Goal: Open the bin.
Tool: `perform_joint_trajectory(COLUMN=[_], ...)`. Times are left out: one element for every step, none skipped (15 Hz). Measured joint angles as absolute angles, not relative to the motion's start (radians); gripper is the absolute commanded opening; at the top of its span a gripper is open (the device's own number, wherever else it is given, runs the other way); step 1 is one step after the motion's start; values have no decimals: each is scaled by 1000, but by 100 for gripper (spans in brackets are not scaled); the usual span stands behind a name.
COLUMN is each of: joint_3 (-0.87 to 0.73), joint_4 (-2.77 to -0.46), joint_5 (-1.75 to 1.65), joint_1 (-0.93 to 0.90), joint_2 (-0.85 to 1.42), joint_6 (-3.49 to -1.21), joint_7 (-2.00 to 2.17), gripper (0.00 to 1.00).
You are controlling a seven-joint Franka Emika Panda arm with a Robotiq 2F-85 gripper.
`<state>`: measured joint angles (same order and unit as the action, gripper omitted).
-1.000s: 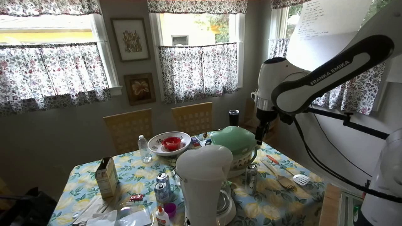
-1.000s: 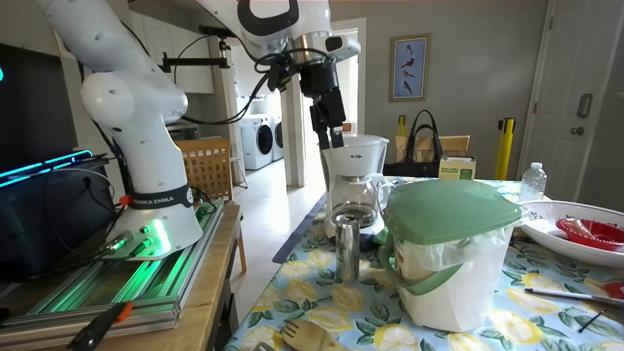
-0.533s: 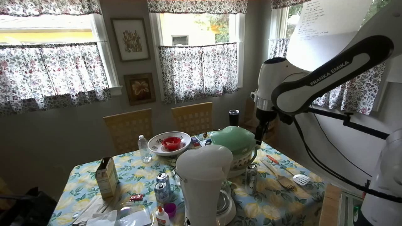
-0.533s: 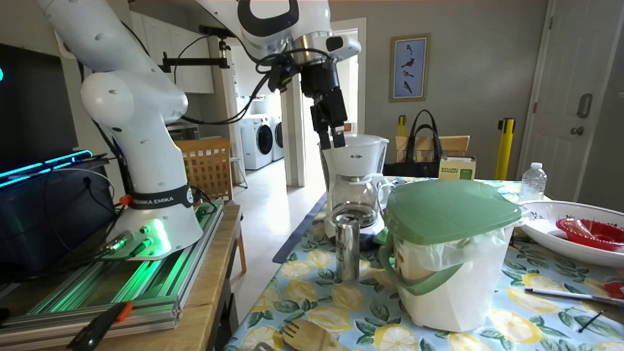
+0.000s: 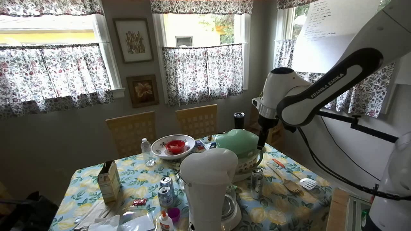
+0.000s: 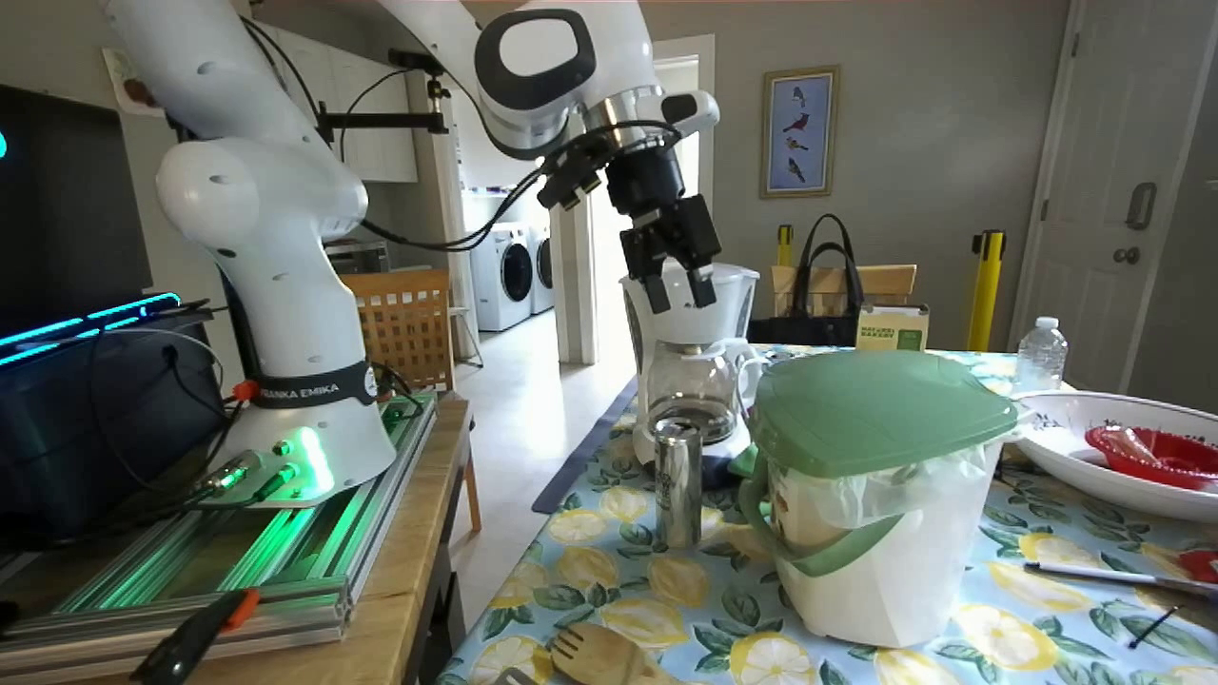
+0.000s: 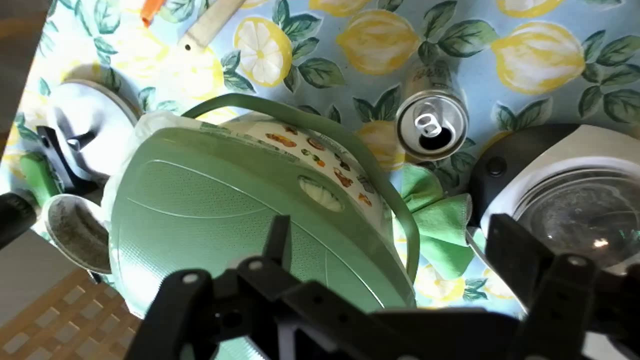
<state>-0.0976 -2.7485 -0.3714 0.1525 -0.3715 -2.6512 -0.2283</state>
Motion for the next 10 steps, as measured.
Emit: perform_joint_trajectory(joint_3=[-99,-99,-99,-98,-95,-90,-83,-74,-62,-49], joint_4=[-2749,-2749,-2749,-2749,-2749,-2749,-2749,-2749,-2749,-2749], joint_5=[-389,-410,-436,-468,-504,-546,-595,-656,-722,-788], joint_1=[158,165,173,182,195,212,233,258,288,319], joint_2=[-352,-333,-313,-294,-276,-259,-243,-229,-218,-210], joint_6=[-2683,-2714,-2744,-2772,-2800,-2828,-2857,-2887,-2915,-2938], joint_7=[-243,-252,-258,-260,-260,-256,-245,-220,-182,-138], gripper=[100,100,100,100,100,100,100,100,100,100])
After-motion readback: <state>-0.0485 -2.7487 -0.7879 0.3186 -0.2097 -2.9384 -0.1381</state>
